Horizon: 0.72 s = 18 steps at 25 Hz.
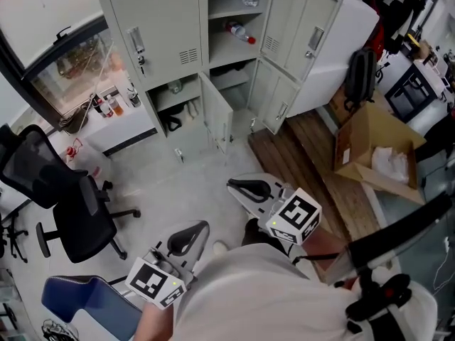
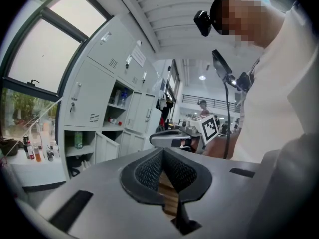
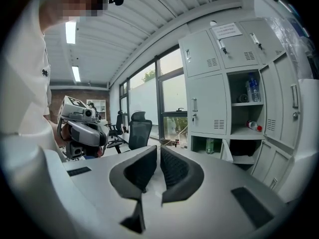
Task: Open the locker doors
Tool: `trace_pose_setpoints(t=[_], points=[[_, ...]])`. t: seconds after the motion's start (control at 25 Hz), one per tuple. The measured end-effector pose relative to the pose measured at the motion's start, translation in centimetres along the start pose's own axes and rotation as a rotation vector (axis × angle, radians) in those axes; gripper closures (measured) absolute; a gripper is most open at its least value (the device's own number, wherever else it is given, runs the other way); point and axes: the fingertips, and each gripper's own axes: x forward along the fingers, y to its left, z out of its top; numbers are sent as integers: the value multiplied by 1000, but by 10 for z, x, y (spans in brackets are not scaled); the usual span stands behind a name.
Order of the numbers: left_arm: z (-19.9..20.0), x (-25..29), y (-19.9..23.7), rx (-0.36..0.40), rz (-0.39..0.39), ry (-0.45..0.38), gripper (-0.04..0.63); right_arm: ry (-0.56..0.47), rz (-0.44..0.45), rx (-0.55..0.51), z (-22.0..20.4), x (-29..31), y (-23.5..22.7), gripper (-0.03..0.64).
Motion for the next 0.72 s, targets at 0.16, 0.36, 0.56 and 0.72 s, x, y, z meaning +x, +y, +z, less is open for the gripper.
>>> trace_pose_setpoints(t=[0.16,0.36,0.56,0.72], points=[[-3,-3,3,1,10,6,584,-3,6,1,0,4,3,586],[-5,7,-2,4,-14,22,584,6,-6,9,-3,-5,-1,586],[-2,19,-1,14,-36,28,584,7,-30,19,-6,-11,-13,586],[-1,32,5,14,-36,36,584,5,-35,22,-7,-12,-26,588]])
